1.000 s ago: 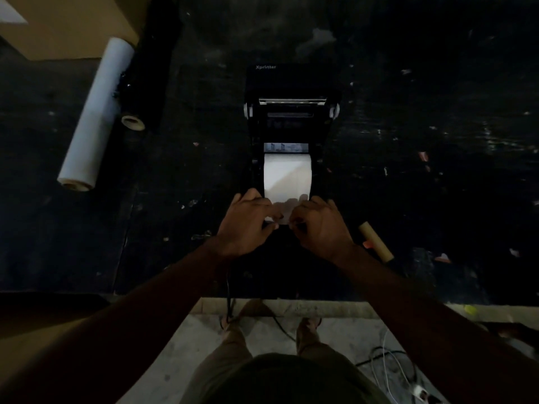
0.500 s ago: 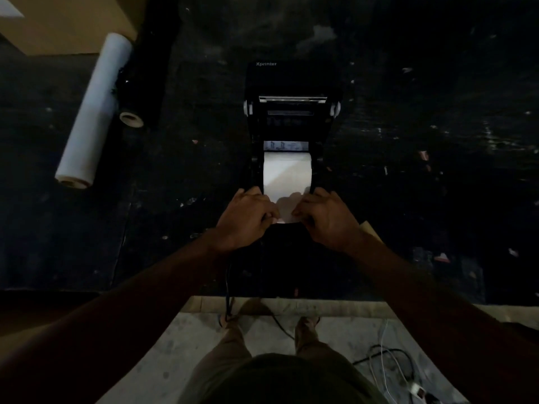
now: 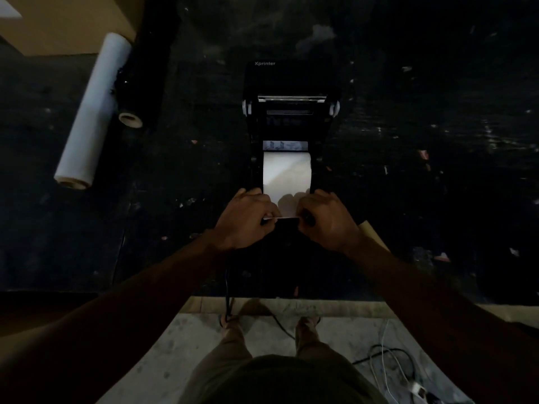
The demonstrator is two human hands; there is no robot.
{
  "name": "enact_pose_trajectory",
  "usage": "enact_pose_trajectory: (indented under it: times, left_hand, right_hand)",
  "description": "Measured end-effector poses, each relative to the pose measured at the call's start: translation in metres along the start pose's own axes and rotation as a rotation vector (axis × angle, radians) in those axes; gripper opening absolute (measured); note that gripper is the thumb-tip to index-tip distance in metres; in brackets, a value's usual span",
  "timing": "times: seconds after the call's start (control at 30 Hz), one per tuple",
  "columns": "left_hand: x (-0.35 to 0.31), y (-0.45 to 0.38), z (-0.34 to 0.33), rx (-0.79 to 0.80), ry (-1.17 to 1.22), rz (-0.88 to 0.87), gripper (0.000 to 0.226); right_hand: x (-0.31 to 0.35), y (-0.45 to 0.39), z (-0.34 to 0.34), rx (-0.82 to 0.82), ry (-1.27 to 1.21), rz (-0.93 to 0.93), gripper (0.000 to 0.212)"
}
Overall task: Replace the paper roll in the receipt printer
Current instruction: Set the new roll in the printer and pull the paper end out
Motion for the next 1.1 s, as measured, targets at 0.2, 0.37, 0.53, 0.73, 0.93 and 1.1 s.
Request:
enact_pose_trajectory:
  times: [0.2,0.37,0.53,0.73,0.93,1.1]
  left_hand:
    - [-0.004,0.004,-0.005,-0.052,0.034,-0.005,0.014]
    - [-0.004,0.018,-0.009,-0.035,0.077,-0.053,0.018]
    - [-0.009,0.036,-0.022,-0.048,0.089,-0.084,0.027]
    - [-0.017,0.054,-0.036,-0.06,0.133,-0.078,0.03]
    - [-0.023,0.062,-0.038,-0.066,0.159,-0.066,0.026]
    - [-0.014,0.056,0.008,-0.228,0.393,0.072,0.026]
  right_hand:
    - [0.009,0.009,-0.008,-0.118,0.101,0.002,0.009]
    - [0.014,0.026,-0.014,-0.092,0.104,0.019,0.02]
    - [0.021,0.043,-0.02,-0.08,0.098,0.012,0.031]
    - [0.032,0.061,-0.033,-0.077,0.067,0.052,0.023]
    - [0.037,0.071,-0.034,-0.064,0.008,0.05,0.022]
    - [0.021,0.057,0.014,-0.199,-0.282,-0.102,0.02]
Point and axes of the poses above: each hand's wrist, its own y-axis away from the middle knuckle, its own z-axis out of the back of the hand, x = y × z, the point moved 4 cm from there along -y, towards the middle knuckle, and after that the axes turned 15 degrees about x, right-handed, at the moved point
